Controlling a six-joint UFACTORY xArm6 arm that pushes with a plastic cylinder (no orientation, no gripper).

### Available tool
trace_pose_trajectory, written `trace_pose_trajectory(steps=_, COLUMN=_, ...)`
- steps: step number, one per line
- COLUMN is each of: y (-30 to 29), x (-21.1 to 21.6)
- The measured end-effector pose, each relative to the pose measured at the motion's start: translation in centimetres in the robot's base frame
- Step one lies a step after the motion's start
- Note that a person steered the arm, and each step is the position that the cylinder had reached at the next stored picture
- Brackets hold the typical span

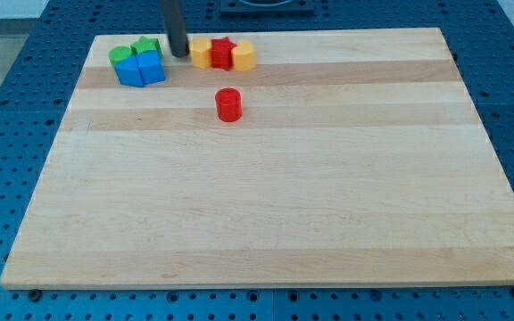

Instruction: Push the red star and yellow blocks towards the right side of the board

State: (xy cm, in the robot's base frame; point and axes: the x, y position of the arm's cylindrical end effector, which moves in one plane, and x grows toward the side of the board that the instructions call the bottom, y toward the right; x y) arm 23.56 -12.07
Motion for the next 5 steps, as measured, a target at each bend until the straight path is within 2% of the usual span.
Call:
trace_pose_trajectory(steps=4, y=3.4, x=0.1)
trace_pose_trajectory(steps=5, y=6.3, x=0.1)
